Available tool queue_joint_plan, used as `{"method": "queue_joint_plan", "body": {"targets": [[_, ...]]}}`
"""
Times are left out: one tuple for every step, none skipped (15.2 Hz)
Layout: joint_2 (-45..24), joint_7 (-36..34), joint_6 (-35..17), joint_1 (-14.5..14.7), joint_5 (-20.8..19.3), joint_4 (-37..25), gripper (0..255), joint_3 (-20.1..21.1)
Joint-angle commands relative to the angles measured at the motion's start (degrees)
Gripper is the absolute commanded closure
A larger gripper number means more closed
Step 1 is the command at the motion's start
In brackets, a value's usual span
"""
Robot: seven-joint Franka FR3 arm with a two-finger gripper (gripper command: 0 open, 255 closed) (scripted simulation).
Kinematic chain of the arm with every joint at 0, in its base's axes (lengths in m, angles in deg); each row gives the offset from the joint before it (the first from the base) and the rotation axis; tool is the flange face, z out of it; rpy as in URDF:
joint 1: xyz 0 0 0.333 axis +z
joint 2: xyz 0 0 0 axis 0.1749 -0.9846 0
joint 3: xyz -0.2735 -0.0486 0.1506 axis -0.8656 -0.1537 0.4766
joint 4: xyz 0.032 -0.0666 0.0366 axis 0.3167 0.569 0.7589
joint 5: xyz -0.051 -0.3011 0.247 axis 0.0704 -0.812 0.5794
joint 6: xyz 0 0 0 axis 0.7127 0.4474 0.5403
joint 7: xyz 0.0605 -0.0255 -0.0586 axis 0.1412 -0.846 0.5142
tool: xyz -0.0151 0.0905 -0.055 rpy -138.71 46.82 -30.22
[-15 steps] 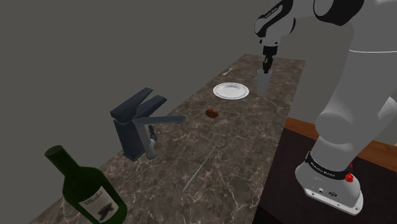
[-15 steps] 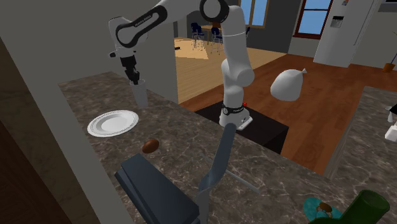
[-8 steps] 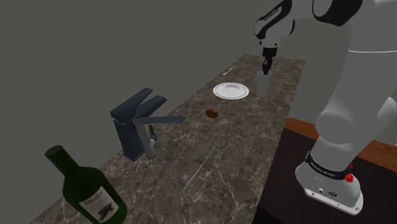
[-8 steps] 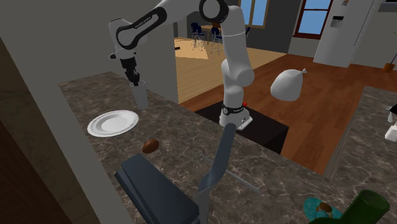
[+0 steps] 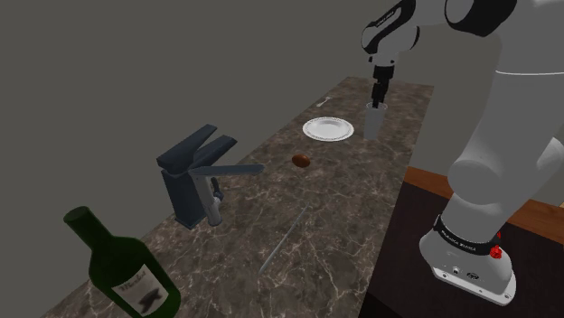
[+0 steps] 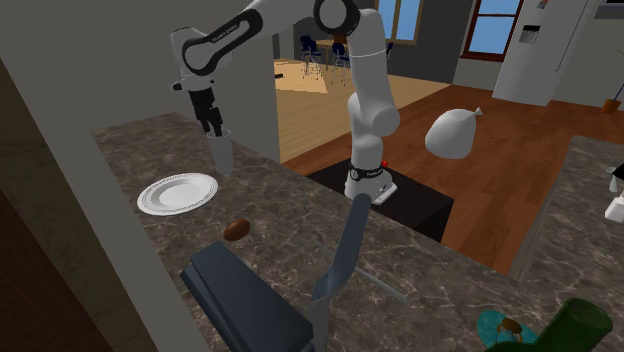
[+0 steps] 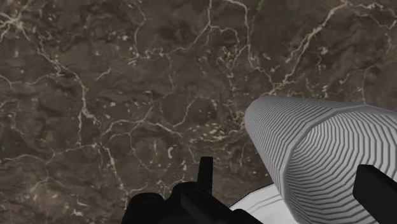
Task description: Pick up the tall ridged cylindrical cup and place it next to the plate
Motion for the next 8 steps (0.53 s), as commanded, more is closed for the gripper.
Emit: {"method": "queue_joint_plan", "body": {"targets": [[0.42,-0.21,2.89,-0.04,-0.25,-2.49,0,-0.09],[0.72,-0.33,4.75,-0.07,-0.42,-4.07,0,-0.15],[0.90,-0.41,6.22,-0.10,-0.53,-5.38,0,-0.20],[0.90,-0.41,6.22,-0.10,-0.53,-5.38,0,-0.20],[0.91,-0.41,6.22,-0.10,-0.53,-5.38,0,-0.20],[0.90,-0.41,6.22,-0.10,-0.53,-5.38,0,-0.20],[0.90,-0.41,6.22,-0.10,-0.53,-5.38,0,-0.20],[0.90,-0.41,6.22,-0.10,-0.53,-5.38,0,-0.20]]}}
